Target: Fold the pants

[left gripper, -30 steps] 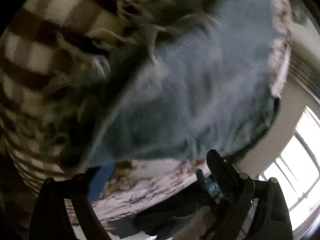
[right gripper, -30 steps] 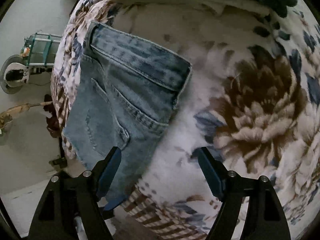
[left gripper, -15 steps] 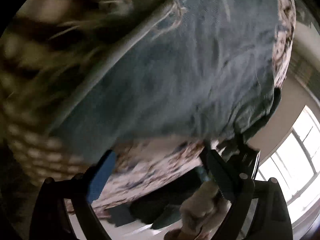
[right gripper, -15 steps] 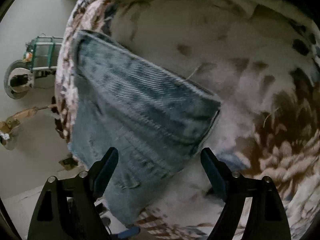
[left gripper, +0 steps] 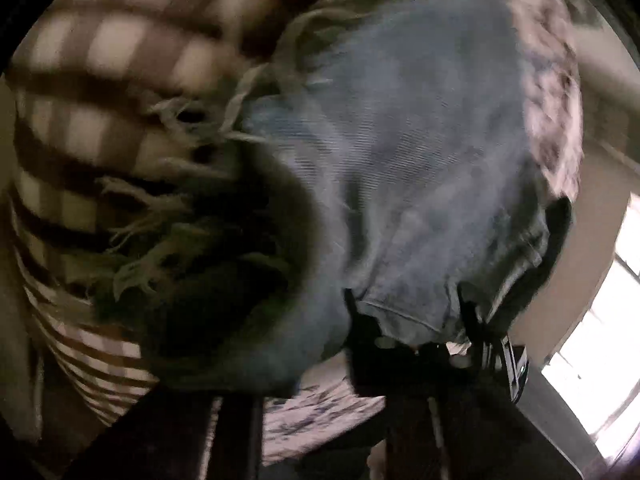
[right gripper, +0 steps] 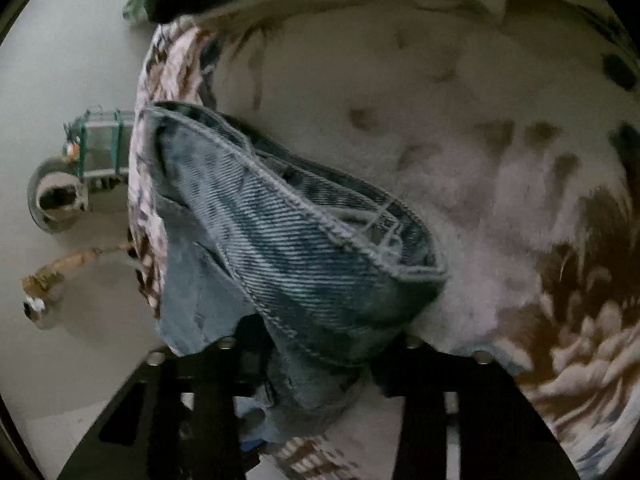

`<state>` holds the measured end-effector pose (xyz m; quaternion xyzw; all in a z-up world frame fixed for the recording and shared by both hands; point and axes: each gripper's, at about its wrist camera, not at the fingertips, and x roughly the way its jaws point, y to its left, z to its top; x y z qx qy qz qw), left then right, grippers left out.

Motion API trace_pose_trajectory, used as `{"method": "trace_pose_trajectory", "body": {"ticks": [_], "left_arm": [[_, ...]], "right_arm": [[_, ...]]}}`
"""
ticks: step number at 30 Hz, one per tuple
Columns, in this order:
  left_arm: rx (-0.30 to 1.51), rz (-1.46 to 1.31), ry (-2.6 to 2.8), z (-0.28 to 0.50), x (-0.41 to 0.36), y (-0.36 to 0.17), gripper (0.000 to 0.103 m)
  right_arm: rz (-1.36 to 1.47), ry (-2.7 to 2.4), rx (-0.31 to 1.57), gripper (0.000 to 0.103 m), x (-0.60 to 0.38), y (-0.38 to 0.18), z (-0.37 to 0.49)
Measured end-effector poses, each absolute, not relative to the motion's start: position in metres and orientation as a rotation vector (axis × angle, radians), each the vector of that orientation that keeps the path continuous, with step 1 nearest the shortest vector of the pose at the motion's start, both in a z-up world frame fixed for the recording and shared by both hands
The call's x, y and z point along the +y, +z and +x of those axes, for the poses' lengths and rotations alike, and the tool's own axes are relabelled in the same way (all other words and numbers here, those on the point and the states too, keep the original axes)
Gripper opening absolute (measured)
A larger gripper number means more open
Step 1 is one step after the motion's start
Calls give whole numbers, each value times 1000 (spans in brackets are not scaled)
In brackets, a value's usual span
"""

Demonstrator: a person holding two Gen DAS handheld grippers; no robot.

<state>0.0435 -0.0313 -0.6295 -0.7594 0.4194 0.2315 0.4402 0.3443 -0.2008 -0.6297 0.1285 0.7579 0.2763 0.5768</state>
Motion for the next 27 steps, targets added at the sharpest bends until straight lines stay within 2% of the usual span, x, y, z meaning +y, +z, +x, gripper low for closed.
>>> {"method": "trace_pose_trajectory", "body": {"ticks": [4,9,12,13,16,21,22,24,27], "left_arm": [[1061,-1701,489,43,-19,-603,7],[1118,-1537,363,28,11,-583,7],[1146,-1520,341,10,26,-585,7],[1145,-1548,338,3,23,-593,9],[1072,-1730,361,3,14,-630,14],[989,-1812,416,2,5,-651,34],[990,-1806,432,8,7,-651,34],[996,-1784,456,25,0,-655,35],[963,-1663,432,41,-4,-632,29]], "right_arm": [[453,595,1755,30,-222,-611,329],[593,529,1783,29,-253,-588,287],[595,501,1795,29,-274,-589,260],[573,500,1800,32,-276,-592,253],[553,456,1840,50,-284,-611,243],[534,460,1865,59,-280,-630,243],[509,465,1867,63,-277,-631,244],[491,474,1871,63,-273,-636,246],[493,480,1861,63,-273,-639,250]]}}
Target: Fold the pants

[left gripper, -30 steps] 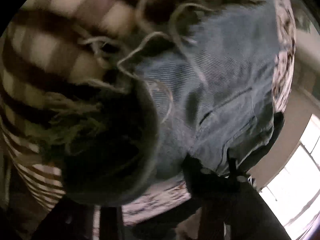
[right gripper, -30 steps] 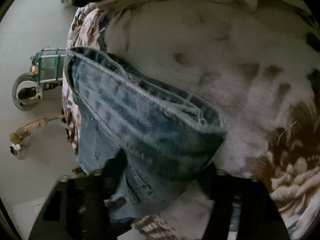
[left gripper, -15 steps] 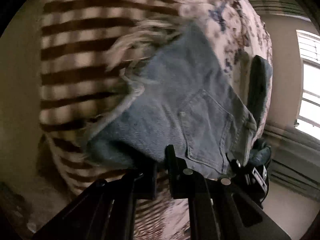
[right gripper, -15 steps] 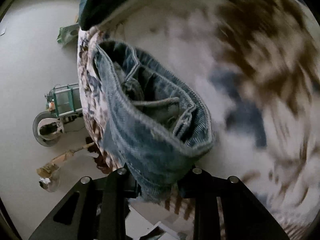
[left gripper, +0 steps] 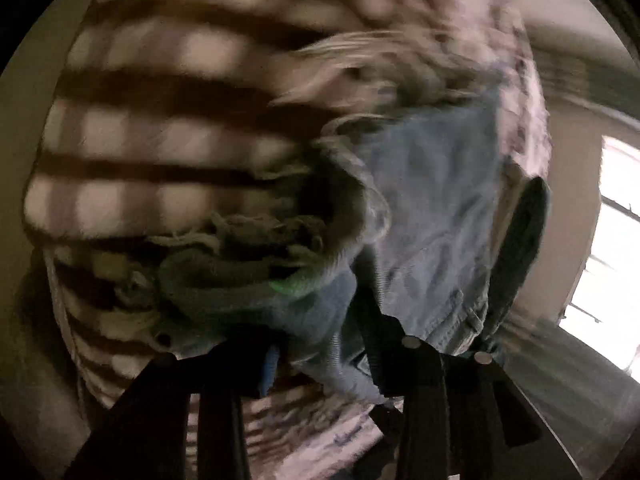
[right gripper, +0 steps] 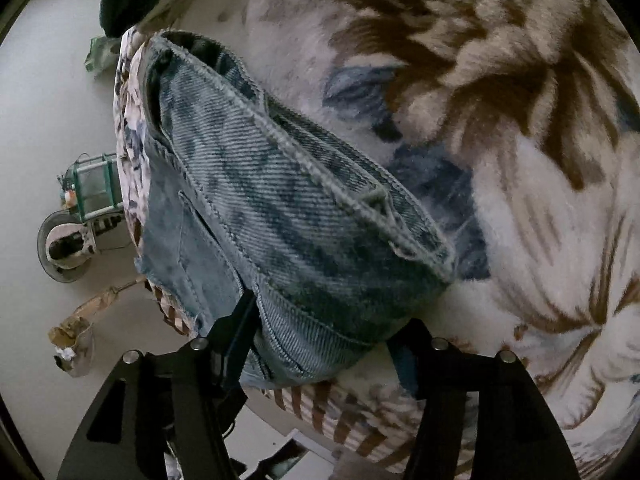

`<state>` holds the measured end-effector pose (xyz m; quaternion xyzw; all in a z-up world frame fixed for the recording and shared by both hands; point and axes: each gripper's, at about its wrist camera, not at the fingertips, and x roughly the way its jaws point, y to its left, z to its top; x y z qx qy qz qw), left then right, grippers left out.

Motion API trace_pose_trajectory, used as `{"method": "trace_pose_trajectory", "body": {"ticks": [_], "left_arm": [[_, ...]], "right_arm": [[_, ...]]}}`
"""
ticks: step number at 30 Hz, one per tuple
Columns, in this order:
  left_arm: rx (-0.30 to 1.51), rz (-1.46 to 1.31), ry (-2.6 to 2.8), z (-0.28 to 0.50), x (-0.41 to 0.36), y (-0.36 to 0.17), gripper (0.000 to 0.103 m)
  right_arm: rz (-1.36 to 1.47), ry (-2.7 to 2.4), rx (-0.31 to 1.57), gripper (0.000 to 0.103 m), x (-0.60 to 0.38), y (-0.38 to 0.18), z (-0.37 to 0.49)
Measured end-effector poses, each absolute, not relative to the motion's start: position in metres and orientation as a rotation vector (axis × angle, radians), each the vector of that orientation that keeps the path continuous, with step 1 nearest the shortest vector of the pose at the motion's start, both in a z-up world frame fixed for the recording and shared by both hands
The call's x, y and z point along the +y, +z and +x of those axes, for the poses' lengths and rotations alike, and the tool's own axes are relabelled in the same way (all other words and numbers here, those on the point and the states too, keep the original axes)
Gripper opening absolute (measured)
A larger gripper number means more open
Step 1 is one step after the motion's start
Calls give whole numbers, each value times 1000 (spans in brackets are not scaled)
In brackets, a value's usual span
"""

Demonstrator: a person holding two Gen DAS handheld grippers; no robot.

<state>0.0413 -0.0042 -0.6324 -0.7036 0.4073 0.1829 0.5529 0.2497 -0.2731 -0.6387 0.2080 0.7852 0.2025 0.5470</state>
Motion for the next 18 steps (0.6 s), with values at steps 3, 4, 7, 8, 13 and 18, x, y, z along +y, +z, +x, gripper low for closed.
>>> {"method": "trace_pose_trajectory", "body": {"ticks": [3,4,7,8,13,18], "left_arm": [[864,-1517,265,62,-8,-603,9],[824,-1478,218,63,-5,-591,10],[776,-1410,159,66,5,-577,12],[792,-1428,176,58,9,-586,12],[889,-1672,313,23,-10,-630,18],[886,-1716,325,17,-25,-606,71]], "right_arm": [[499,486,1845,58,-284,-637,251],[508,489,1842,57,-285,-636,251],[523,489,1842,57,-289,-635,249],[520,490,1848,57,-290,-636,249],[513,483,1868,58,-291,-640,246],[479,483,1876,66,-284,-638,247]]}}
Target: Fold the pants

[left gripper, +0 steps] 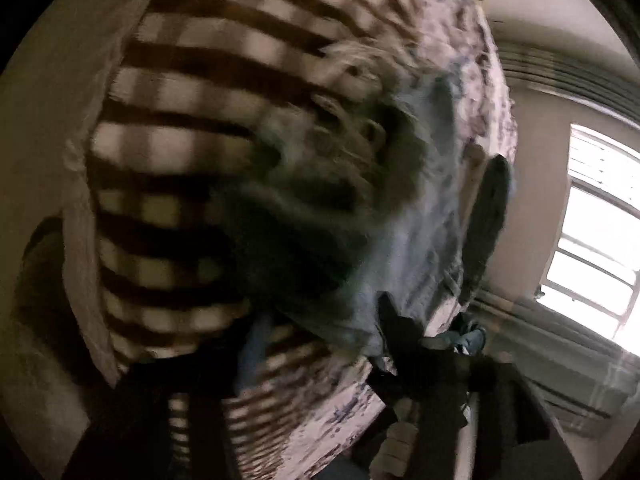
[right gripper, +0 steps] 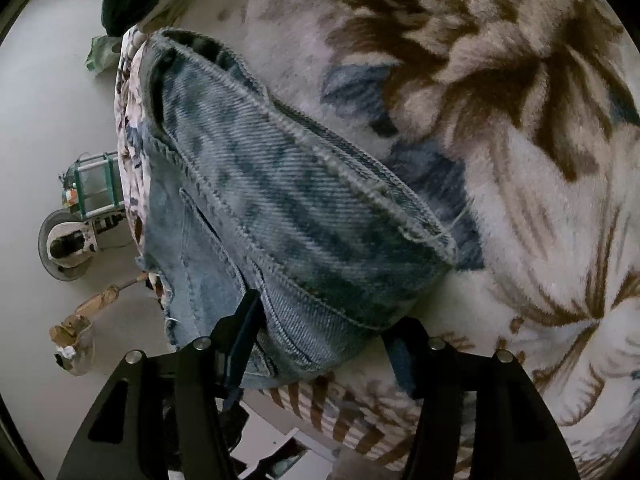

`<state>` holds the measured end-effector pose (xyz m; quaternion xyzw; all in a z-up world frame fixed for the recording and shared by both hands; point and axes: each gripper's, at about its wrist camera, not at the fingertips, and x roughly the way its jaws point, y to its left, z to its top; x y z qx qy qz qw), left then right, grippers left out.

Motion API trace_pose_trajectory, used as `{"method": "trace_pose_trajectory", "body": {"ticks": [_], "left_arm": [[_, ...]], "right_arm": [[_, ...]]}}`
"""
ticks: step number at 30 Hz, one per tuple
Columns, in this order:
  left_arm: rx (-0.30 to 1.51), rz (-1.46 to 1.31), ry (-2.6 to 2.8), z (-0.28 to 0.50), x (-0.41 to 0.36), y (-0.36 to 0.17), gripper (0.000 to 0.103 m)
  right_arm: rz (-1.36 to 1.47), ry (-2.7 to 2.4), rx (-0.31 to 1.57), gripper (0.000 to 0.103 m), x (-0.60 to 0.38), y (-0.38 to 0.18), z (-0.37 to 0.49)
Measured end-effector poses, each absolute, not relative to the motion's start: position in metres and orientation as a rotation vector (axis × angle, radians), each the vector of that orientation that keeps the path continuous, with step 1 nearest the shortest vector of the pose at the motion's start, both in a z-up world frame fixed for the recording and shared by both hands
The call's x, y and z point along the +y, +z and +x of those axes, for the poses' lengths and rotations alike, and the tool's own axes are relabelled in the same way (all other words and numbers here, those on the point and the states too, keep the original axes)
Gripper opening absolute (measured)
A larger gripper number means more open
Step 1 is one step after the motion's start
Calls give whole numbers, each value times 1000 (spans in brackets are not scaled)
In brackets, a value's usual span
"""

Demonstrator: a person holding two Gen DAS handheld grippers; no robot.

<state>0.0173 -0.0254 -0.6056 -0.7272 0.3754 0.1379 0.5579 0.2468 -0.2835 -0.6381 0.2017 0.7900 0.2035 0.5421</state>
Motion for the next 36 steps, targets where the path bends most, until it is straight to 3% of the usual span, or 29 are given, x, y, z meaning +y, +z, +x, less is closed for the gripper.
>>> {"method": "trace_pose_trajectory", "body": {"ticks": [1,2,7,15,16,17,19,22,25,30,34,36], "left_arm": [[889,-1714,310,29,-27,-614,89],[902,-1721,296,37,-30,-616,92],[854,-1865,336,25,-37,-668,93],[817,-1880,518,50,-13,-671,90],[817,-1857,537,59,-14,-667,80],[831,-1808,564,61,-14,-659,61],[837,-1724,574,71,-15,-642,39],[858,-1618,568,83,-13,-622,36],[889,-1625,537,82,-11,-634,40],[903,-1670,513,66,-6,-647,52],[970,-1605,524,47,-22,-631,79],[985,-1532,547,41,-27,-621,83]], "right_arm": [[474,490,1879,74,-283,-638,247],[475,498,1880,78,-283,-638,247],[484,498,1872,85,-283,-641,247],[544,536,1840,87,-285,-655,258],[576,538,1823,87,-287,-656,260],[600,532,1805,84,-288,-657,261],[619,507,1780,70,-289,-657,262],[584,518,1792,68,-288,-653,261],[520,496,1826,68,-292,-643,266],[220,486,1673,68,-296,-578,281],[67,541,1566,72,-274,-543,312],[21,602,1543,77,-250,-545,331]]}}
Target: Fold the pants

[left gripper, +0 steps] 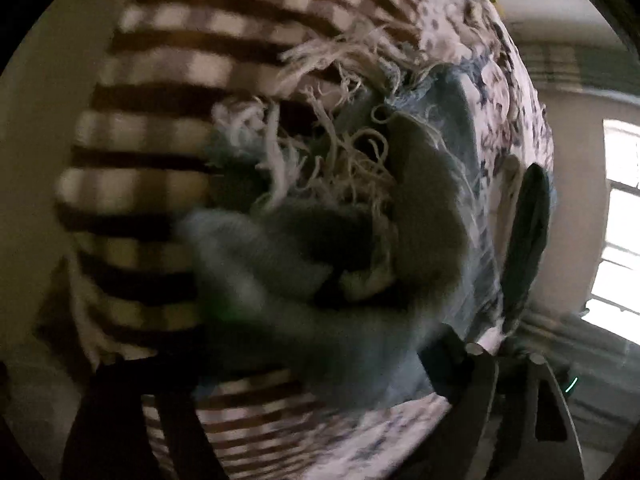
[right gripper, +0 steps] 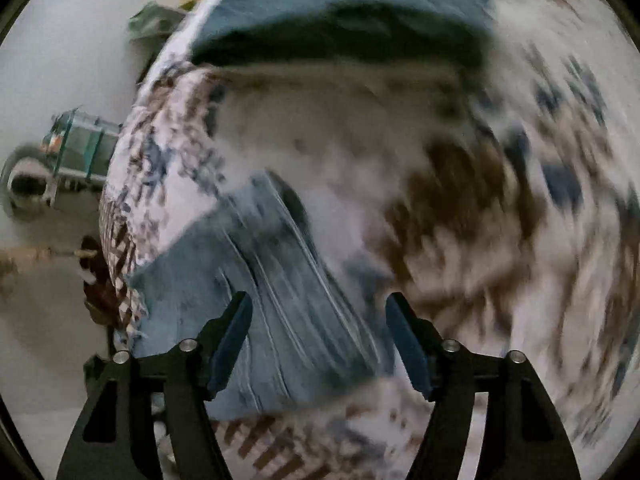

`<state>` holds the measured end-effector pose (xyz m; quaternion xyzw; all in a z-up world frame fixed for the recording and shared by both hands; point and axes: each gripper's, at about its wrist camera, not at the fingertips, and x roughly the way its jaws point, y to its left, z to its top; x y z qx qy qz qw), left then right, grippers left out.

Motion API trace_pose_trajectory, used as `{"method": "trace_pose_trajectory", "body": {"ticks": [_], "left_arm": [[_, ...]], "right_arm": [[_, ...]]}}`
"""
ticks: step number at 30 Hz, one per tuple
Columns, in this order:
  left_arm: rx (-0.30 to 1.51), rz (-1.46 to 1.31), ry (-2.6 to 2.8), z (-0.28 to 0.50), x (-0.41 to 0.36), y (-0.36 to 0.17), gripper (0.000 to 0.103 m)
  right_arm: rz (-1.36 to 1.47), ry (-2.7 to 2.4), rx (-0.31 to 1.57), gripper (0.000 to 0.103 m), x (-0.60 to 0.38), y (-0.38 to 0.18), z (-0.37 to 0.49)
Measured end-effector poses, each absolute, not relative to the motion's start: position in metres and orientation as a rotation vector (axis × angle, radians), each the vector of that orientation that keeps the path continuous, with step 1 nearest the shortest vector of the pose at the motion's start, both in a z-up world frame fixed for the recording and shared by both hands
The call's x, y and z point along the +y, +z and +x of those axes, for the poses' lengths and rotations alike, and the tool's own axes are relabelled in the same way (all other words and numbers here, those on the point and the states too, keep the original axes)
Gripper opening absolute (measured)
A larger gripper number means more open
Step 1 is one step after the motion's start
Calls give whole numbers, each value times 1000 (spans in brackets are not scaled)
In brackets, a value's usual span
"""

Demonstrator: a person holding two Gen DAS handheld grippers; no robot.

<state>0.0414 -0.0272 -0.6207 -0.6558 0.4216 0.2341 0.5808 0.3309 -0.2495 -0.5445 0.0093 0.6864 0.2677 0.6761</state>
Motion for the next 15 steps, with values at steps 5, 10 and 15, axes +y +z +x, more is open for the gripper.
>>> {"method": "trace_pose_trajectory", "body": {"ticks": [5,10,15], "left_arm": [[1006,-1558,539,45,-30,-632,84],[983,-1584,523,46,-26,-634,84],[969,-1625,522,37,-26,-637,84]], "right_arm": [[-155,699,1544,19,-184,-572,345],[-331,794,1269,16,-152,-516,305],[-310,880,1218,16,-133,-500,312]]}}
